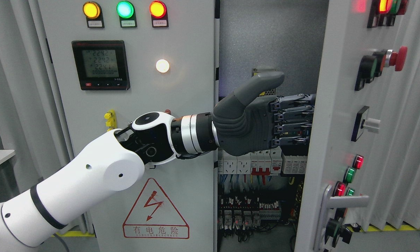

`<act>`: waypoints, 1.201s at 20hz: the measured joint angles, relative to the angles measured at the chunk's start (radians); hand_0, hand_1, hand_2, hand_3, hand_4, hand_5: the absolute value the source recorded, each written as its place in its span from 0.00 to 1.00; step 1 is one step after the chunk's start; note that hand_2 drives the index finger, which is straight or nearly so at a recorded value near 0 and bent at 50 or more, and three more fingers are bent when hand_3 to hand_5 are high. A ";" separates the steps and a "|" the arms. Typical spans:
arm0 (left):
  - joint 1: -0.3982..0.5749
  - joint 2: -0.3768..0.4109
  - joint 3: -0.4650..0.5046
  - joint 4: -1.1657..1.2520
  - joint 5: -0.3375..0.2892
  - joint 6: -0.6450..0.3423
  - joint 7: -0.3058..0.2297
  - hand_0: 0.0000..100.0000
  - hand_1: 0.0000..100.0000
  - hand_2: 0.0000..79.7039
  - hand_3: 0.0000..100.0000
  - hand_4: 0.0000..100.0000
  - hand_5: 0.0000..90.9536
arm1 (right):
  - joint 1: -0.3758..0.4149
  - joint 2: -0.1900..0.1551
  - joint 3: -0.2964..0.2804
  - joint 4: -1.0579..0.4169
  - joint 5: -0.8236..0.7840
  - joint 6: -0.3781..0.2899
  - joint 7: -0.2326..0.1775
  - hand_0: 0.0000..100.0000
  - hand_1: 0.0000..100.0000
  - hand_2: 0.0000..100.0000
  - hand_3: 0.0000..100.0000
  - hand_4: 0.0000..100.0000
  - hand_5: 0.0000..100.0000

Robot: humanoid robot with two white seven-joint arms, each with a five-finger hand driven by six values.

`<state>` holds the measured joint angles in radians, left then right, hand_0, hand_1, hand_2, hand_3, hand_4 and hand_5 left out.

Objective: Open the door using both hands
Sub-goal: 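Push the door with the button panel outward with the left hand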

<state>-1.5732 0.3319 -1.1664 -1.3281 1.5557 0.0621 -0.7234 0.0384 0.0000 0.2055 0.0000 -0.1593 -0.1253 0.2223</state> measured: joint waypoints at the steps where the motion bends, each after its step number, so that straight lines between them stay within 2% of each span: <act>1: -0.011 -0.004 -0.018 0.001 0.010 -0.011 0.000 0.30 0.00 0.03 0.03 0.04 0.00 | 0.000 0.000 0.000 0.000 0.000 0.000 0.000 0.22 0.00 0.00 0.00 0.00 0.00; 4: -0.042 -0.018 -0.070 0.006 0.034 -0.040 0.000 0.30 0.00 0.03 0.03 0.04 0.00 | 0.000 0.000 -0.001 0.000 0.001 0.001 0.004 0.22 0.00 0.00 0.00 0.00 0.00; 10: -0.082 -0.054 -0.151 0.024 0.058 -0.072 0.002 0.30 0.00 0.03 0.03 0.04 0.00 | 0.001 0.000 -0.003 0.000 -0.001 0.013 -0.015 0.22 0.00 0.00 0.00 0.00 0.00; 12: -0.103 -0.065 -0.180 0.029 0.076 -0.104 0.002 0.30 0.00 0.03 0.03 0.04 0.00 | 0.001 0.000 -0.004 0.000 -0.003 0.028 -0.042 0.22 0.00 0.00 0.00 0.00 0.00; 17: -0.155 -0.093 -0.251 0.038 0.126 -0.167 0.003 0.30 0.00 0.03 0.03 0.04 0.00 | 0.001 0.000 -0.006 0.000 -0.006 0.046 -0.140 0.22 0.00 0.00 0.00 0.00 0.00; 24: -0.200 -0.143 -0.325 0.052 0.154 -0.212 0.005 0.30 0.00 0.04 0.03 0.04 0.00 | 0.000 0.000 -0.005 0.000 -0.005 0.048 -0.159 0.22 0.00 0.00 0.00 0.00 0.00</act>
<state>-1.7736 0.1885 -1.4914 -1.2764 1.7101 -0.1496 -0.7184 0.0384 0.0000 0.2001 0.0000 -0.1642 -0.0772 0.0635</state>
